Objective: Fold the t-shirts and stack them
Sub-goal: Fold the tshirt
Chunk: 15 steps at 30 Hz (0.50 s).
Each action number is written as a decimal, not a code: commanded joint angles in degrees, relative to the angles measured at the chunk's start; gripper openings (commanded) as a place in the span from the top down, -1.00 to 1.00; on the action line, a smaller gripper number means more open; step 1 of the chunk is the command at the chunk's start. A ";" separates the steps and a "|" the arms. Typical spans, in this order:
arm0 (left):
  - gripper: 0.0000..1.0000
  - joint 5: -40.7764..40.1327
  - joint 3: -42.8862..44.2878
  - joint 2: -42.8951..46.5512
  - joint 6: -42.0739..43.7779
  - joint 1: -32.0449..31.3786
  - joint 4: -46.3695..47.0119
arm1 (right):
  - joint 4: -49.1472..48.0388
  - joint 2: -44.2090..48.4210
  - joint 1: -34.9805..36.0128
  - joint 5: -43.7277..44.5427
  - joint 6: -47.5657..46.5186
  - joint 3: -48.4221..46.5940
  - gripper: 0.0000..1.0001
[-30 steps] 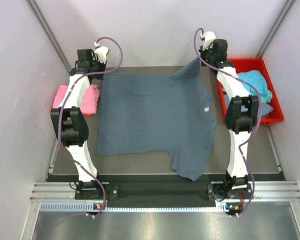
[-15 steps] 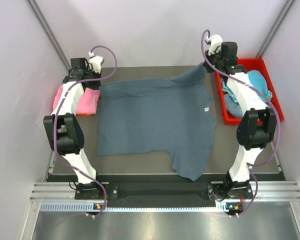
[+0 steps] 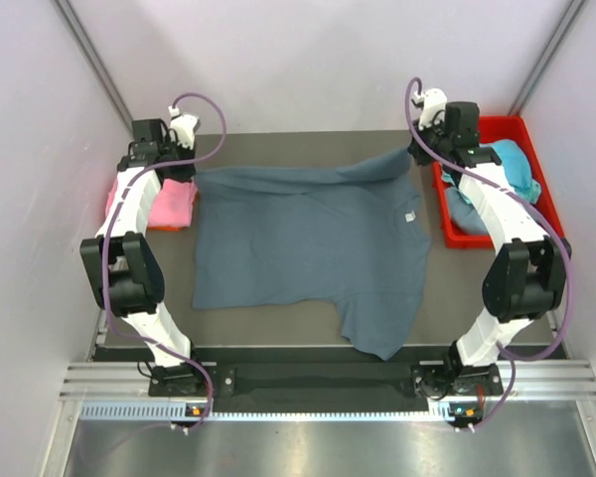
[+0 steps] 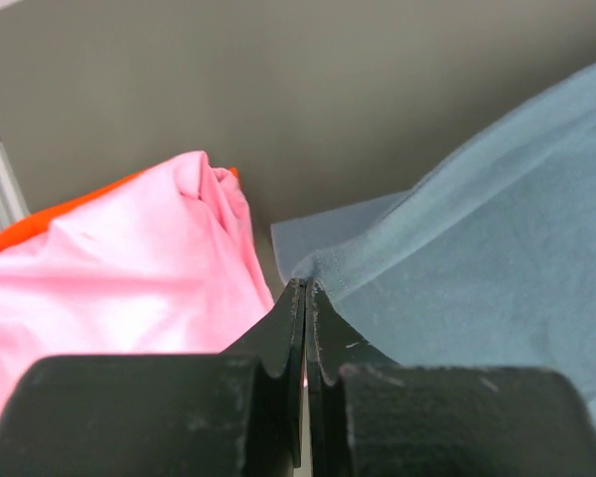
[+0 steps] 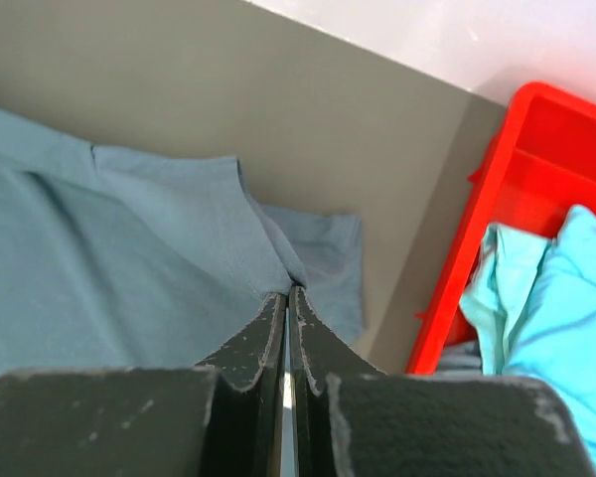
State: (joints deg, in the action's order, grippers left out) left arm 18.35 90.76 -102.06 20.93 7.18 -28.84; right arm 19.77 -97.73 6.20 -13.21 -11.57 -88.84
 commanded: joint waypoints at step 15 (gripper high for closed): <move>1.00 1.25 -3.13 1.43 0.25 0.47 -2.54 | -0.26 13.71 -0.39 -0.41 -0.20 10.17 1.00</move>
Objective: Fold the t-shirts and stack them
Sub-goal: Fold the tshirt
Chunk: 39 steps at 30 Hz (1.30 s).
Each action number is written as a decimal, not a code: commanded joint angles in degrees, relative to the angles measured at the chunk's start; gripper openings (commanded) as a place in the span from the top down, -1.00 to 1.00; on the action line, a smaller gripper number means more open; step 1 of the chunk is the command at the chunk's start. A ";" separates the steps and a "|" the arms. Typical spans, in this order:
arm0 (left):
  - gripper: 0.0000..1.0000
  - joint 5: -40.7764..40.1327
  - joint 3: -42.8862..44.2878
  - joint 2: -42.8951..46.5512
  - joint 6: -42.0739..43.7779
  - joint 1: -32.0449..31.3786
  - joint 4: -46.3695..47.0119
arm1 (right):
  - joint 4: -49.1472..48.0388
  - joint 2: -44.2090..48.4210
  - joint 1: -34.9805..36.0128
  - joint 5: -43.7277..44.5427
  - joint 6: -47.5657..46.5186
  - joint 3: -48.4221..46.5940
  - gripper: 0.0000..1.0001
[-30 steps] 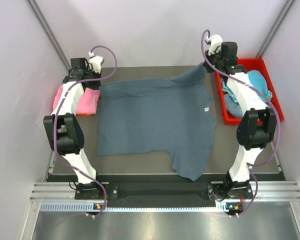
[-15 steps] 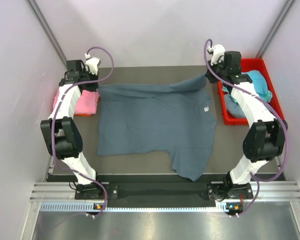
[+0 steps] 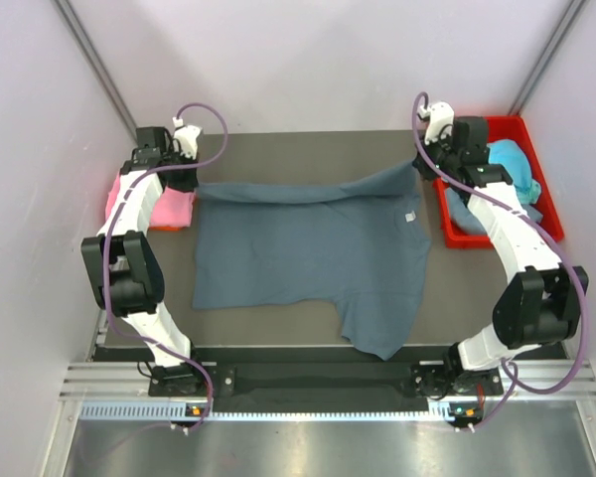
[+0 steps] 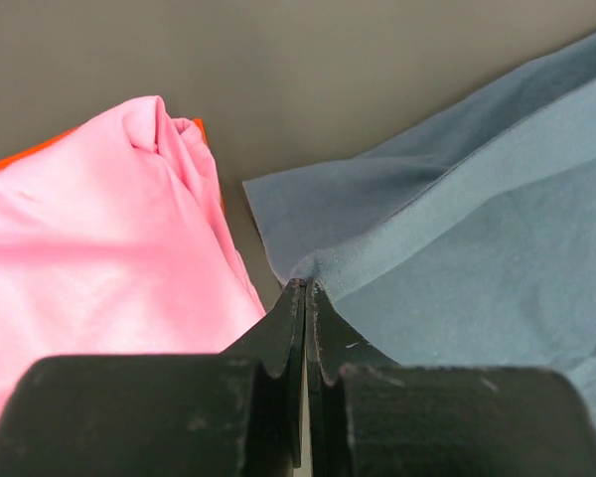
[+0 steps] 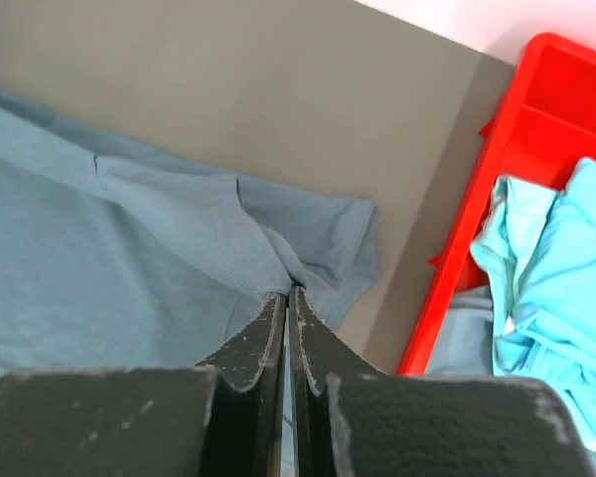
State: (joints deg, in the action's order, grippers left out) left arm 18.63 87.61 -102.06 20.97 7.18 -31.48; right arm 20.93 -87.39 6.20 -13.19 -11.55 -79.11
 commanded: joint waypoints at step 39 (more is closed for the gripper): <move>0.70 -6.24 -10.09 4.67 -4.28 3.98 -6.48 | 2.45 11.90 0.57 -3.77 1.09 19.18 0.66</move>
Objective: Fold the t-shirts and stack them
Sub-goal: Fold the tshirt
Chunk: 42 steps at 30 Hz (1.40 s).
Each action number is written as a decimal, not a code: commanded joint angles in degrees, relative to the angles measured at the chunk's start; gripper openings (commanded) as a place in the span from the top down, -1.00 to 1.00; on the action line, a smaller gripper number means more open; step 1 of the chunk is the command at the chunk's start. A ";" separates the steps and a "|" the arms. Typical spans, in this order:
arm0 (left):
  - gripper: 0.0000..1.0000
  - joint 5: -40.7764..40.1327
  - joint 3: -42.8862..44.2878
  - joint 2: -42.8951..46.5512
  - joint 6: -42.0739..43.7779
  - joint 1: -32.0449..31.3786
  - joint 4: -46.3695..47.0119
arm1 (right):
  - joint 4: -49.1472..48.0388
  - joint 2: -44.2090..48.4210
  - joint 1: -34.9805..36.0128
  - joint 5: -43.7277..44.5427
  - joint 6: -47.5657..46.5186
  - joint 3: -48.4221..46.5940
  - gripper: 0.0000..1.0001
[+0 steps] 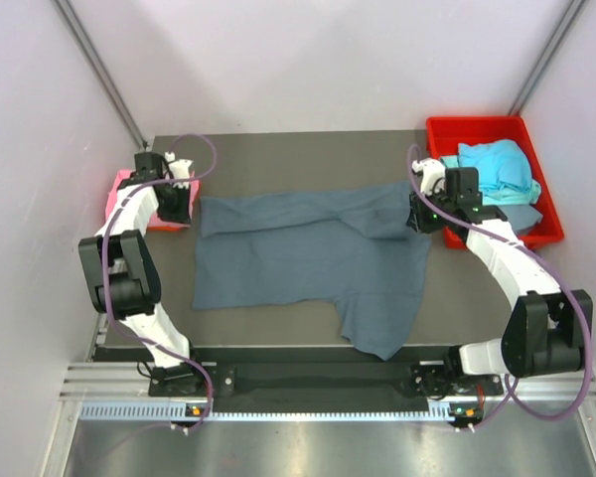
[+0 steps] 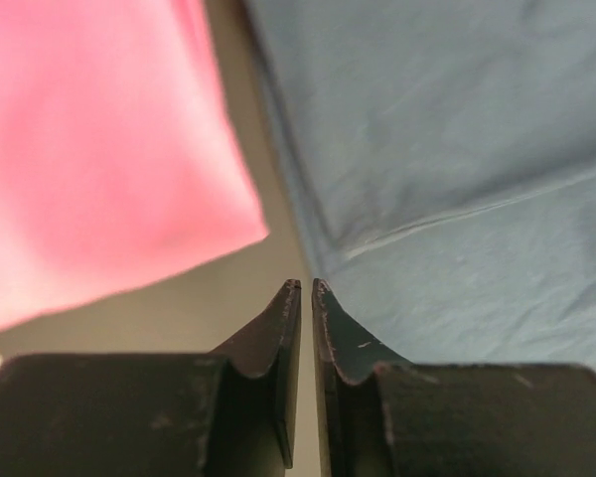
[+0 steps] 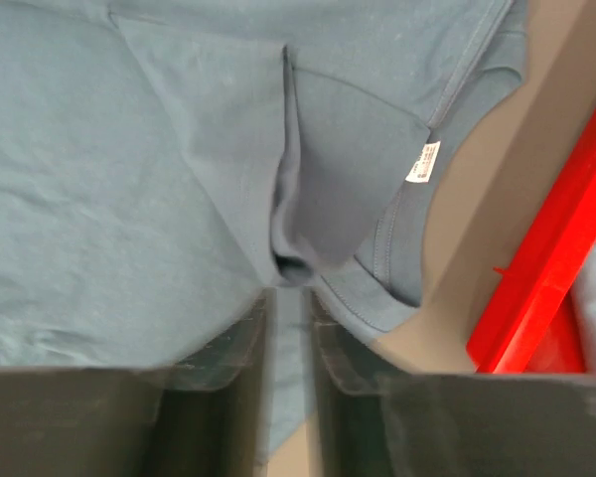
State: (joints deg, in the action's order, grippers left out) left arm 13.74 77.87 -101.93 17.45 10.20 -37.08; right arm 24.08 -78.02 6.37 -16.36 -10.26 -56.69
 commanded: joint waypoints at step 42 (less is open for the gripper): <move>0.58 9.99 9.49 -11.71 -13.94 -1.23 -2.91 | -1.75 -39.15 2.24 -14.93 14.39 -27.53 0.28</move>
State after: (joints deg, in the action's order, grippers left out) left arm 23.14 84.75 -112.62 4.25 9.21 -39.97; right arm 22.20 -121.69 7.97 -30.06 3.73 -86.85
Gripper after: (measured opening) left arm 0.208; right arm 0.360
